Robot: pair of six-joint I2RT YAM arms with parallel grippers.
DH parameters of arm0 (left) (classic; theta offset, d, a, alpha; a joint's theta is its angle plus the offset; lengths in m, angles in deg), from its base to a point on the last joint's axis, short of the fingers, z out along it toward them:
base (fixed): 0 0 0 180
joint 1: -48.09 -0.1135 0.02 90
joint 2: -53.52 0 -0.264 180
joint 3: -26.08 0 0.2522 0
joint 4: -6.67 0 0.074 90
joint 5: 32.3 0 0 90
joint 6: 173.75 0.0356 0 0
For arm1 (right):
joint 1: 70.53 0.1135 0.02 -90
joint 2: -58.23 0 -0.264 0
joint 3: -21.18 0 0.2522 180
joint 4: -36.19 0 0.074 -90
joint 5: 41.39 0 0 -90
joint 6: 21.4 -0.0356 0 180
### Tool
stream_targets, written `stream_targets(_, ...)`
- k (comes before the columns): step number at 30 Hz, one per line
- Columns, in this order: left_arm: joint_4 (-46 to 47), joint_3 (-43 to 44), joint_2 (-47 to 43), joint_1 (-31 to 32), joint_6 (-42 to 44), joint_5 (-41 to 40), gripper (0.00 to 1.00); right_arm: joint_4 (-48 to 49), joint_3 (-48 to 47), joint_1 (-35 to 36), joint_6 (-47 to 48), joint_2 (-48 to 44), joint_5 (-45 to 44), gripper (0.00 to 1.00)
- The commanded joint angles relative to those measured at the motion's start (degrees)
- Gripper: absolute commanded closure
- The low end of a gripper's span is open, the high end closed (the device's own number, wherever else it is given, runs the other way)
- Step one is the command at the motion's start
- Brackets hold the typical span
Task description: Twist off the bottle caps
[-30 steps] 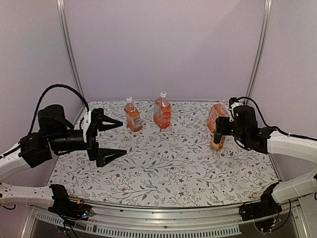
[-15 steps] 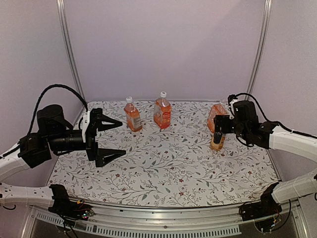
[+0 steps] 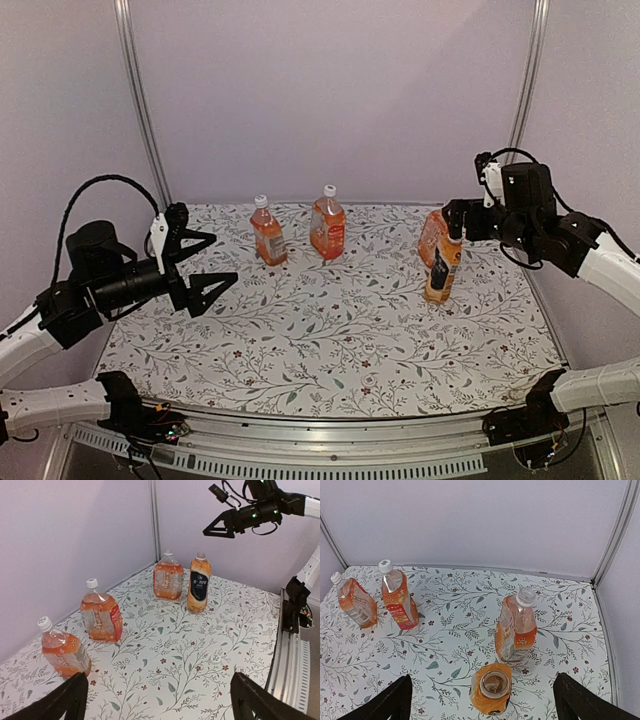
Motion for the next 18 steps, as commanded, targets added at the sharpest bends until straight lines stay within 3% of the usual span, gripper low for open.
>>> stream_targets(1,1.65,-4.73,-2.43,-4.32,-5.61,-6.31,0.00,-6.11,-6.71,-0.29,3.21,-0.40,4.78,0.01)
stream_targets(7,0.93,-8.99,-5.16,-11.98,-11.95,-11.35,0.00,-7.88,-19.51,0.25,4.44,7.00,10.02,0.01)
stream_targets(11,-1.69,-11.36,-7.68,-19.37,-15.22,-15.05,0.00,-9.14,-31.52,2.89,6.68,17.12,10.44,0.01)
stream_targets(18,-2.86,-15.42,-13.05,-26.16,-16.48,-14.27,0.00,-10.34,-51.33,6.04,8.41,38.99,13.88,0.01)
